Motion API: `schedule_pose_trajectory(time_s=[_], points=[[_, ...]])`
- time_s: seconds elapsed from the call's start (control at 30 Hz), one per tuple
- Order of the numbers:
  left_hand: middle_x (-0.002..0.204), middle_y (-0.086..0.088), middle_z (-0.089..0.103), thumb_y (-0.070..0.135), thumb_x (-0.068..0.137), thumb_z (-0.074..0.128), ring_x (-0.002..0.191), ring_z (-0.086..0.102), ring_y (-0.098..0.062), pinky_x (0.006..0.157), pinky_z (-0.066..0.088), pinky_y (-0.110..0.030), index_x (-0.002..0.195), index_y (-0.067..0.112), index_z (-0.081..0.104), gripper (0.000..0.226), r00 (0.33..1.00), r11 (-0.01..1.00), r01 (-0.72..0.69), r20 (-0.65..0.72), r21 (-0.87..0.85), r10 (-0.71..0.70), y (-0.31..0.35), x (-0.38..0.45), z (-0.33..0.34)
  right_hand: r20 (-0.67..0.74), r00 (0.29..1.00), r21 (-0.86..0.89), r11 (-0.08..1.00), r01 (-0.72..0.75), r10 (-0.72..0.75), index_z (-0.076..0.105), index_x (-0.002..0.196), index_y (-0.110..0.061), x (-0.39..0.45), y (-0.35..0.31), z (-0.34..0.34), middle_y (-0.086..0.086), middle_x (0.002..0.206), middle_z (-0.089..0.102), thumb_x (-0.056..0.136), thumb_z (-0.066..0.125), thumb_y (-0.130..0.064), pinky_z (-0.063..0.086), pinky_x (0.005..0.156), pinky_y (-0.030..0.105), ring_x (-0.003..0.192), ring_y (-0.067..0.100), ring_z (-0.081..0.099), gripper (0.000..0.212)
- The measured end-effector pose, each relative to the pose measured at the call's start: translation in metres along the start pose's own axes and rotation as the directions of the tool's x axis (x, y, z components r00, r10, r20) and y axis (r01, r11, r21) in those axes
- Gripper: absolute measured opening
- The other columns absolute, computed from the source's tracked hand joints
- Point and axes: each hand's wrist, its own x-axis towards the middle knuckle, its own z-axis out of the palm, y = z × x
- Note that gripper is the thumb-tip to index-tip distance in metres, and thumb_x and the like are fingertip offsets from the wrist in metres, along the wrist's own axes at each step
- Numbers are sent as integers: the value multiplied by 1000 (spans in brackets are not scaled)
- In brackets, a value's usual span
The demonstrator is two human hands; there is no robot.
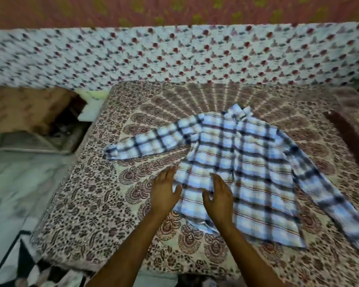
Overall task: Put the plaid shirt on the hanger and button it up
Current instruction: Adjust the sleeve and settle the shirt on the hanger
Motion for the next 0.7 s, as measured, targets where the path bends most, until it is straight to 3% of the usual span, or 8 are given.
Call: schedule_pose_trajectory(time_s=[0.13,0.27,0.4,0.57,0.7], points=[[140,-10,46,29,85,55,124,48,-32,101,41,-46,137,12,42,56,994,994,104,-31,25,-103,-47,37,-7,108,992,35,998,61,-64,48,133,-4,43,-19,53,20,134,52,88,47,-33,43,99,53,123,39,49,53],[144,-7,42,26,87,56,130,41,-29,108,36,-43,139,18,40,55,971,965,240,-16,107,-240,-96,75,-5,200,975,39,996,85,-92,50,130,0,85,-28,108,23,129,55,93,35,-46,45,96,50,116,41,54,60],[142,-8,45,29,86,55,130,42,-30,106,37,-46,136,17,44,53,955,944,293,6,152,-297,-155,113,8,248,963,49,994,97,-106,50,129,1,110,-24,156,23,130,54,85,49,-26,42,100,44,118,38,54,52],[145,-4,41,15,83,61,133,37,-26,110,33,-47,131,22,47,51,926,907,375,-23,191,-378,-234,159,30,258,954,76,988,135,-151,54,123,0,125,-11,223,19,121,61,81,41,-28,39,98,29,111,34,59,52],[150,-8,32,1,78,59,139,27,-29,114,21,-49,133,21,46,60,914,868,404,-85,290,-397,-293,202,41,218,967,92,990,111,-129,54,124,-4,119,-9,274,16,119,62,82,45,-21,42,94,28,108,31,58,47]])
